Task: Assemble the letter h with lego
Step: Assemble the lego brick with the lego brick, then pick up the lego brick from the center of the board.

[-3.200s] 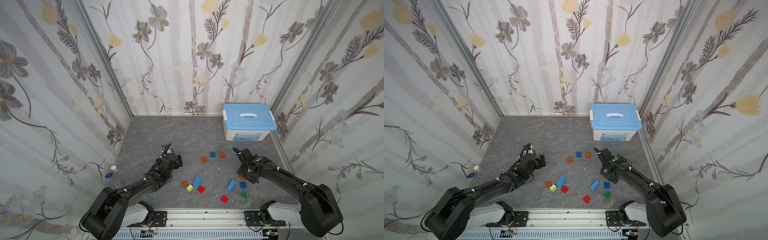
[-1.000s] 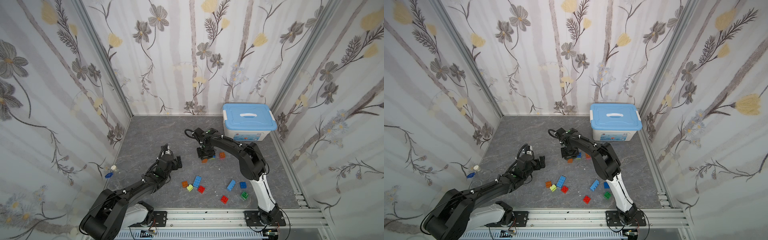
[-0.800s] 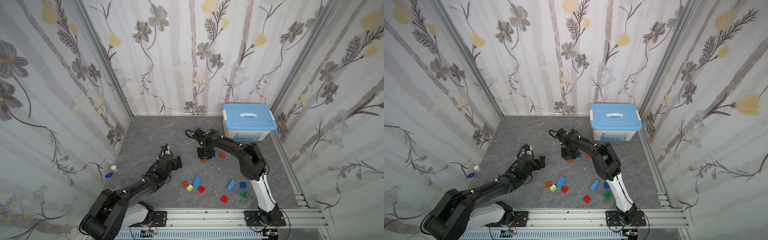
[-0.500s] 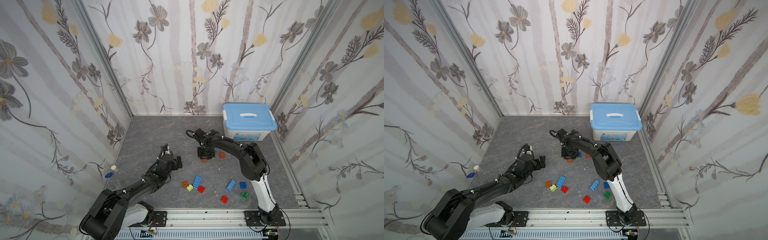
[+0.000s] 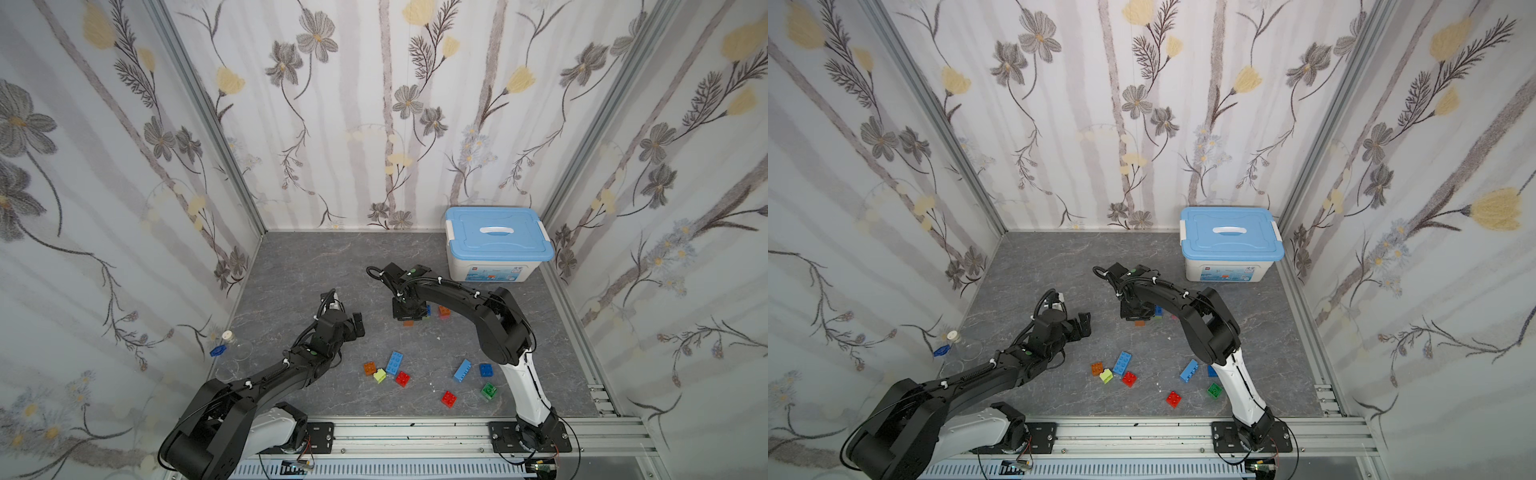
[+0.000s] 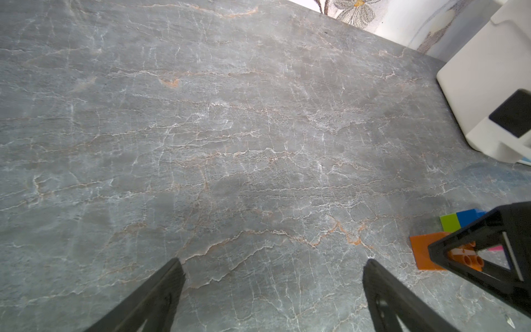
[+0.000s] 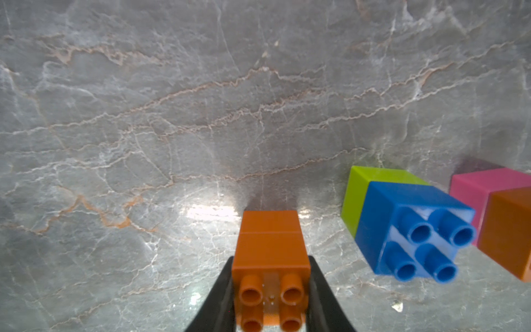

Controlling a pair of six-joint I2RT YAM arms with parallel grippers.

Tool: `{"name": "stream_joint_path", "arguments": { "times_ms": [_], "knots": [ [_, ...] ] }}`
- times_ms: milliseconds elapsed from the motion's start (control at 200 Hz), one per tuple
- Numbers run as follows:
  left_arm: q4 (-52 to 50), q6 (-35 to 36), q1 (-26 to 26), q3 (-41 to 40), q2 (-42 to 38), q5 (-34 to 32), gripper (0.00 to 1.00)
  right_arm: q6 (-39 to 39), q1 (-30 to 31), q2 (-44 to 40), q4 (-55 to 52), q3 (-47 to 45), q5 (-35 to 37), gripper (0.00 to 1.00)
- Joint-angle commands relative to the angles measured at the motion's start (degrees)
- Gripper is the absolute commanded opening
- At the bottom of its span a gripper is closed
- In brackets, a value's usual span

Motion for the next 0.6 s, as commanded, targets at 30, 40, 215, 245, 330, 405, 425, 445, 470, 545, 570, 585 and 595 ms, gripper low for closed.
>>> {"name": "stream_joint_path", "arguments": {
  "times_ms": [30,40,215,245,330,405,425,445,470,545,570,585,595],
  "knots": [
    [0.23,-0.75,0.05,0.63,0.46,-1.45,1.0,0.23,0.17,2.99,-0.5,2.16,-4.31,0.27],
    [0.23,-0.84,0.05,0.56,0.39,-1.46,1.0,0.21,0.16,2.9,-0.55,2.53,-4.31,0.28],
    [0.83,-0.3,0.05,-0.45,-1.56,-2.56,1.0,-0.12,0.29,1.46,-0.72,7.64,-6.26,0.33],
    [1.07,-0.48,0.06,-0.88,-1.93,-3.11,1.0,-0.43,0.25,1.46,-0.84,8.5,-6.68,0.34],
    [1.94,-0.66,0.06,-1.31,-2.35,-3.19,1.0,-0.47,0.25,1.5,-1.9,10.25,-6.94,0.4],
    [1.79,-0.21,0.08,-0.95,-2.35,-2.71,1.0,-0.26,0.25,0.95,-2.37,10.43,-7.94,0.53],
    [1.7,-0.26,0.06,-0.95,-2.35,-2.77,1.0,-0.3,0.31,0.73,-2.54,10.38,-8.28,0.56],
    [1.64,-0.33,0.06,-0.95,-2.42,-2.95,1.0,-0.44,0.36,0.42,-2.92,10.33,-8.43,0.58],
    [1.64,-0.53,0.1,-1.08,-2.44,-3.02,1.0,-0.67,0.42,0.04,-3.33,10.2,-8.33,0.6],
    [2.27,-0.97,0.06,-1.15,-2.45,-2.53,1.0,-1.26,0.6,-1.77,-4.24,8.79,-6.68,0.65],
    [2.49,-0.9,0.02,-1.14,-2.38,-2.23,1.0,-1.5,0.65,-2.62,-4.24,8.05,-6.68,0.66],
    [2.59,-0.88,0.05,-1.13,-2.29,-2.18,1.0,-1.61,0.63,-3.09,-4.15,7.46,-6.8,0.66],
    [2.55,-0.81,0.05,-1.13,-2.27,-2.08,1.0,-1.74,0.61,-3.52,-4.02,7.08,-6.91,0.67]
  ]
}}
